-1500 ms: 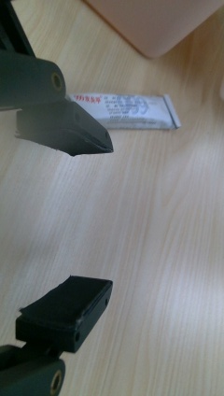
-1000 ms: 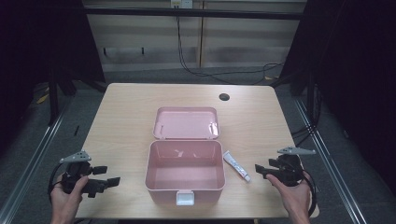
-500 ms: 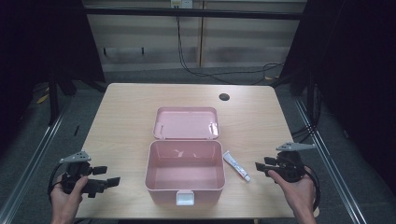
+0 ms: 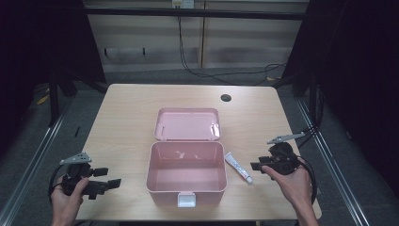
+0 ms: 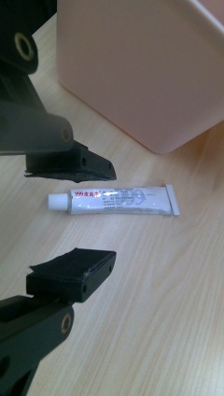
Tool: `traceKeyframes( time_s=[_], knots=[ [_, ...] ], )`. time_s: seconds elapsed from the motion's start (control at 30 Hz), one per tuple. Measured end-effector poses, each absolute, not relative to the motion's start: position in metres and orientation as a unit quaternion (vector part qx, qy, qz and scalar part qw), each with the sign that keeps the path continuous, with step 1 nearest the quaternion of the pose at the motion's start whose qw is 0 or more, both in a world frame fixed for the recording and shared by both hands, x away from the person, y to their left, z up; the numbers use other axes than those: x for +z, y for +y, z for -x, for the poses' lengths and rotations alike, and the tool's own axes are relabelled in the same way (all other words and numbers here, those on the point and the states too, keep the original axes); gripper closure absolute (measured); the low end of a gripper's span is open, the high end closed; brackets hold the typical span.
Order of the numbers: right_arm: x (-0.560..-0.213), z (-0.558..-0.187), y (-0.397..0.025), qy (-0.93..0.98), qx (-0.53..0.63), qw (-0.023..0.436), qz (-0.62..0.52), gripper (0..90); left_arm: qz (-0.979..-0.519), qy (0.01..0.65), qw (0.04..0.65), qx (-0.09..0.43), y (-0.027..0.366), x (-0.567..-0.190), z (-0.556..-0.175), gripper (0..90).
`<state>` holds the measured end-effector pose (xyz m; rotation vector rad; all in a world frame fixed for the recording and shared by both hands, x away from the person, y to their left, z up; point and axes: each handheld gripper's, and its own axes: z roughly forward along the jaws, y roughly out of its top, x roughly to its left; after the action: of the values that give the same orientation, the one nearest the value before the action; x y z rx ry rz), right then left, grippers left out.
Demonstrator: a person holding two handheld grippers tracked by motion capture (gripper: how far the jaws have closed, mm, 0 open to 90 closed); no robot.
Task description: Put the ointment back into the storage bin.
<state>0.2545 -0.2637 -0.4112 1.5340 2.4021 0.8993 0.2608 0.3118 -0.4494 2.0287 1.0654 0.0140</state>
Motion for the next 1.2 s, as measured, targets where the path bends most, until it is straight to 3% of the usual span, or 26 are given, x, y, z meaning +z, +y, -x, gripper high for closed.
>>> traceKeyframes(
  time_s=[0.43, 0.9, 1.2],
  knots=[
    [-0.407, -0.278, -0.248, 0.821, 0.266, 0.029, -0.505, 47.7, -0.802, 0.424, 0.420, 0.009, 0.312, -0.448, -0.260, 17.0],
    [-0.402, -0.299, -0.224, 0.863, 0.192, -0.003, -0.467, 53.4, -0.802, 0.425, 0.419, 0.008, 0.312, -0.449, -0.261, 17.0],
    [-0.423, -0.308, -0.217, 0.874, 0.153, -0.021, -0.462, 58.8, -0.806, 0.422, 0.415, 0.008, 0.312, -0.449, -0.262, 17.0]
  ],
)
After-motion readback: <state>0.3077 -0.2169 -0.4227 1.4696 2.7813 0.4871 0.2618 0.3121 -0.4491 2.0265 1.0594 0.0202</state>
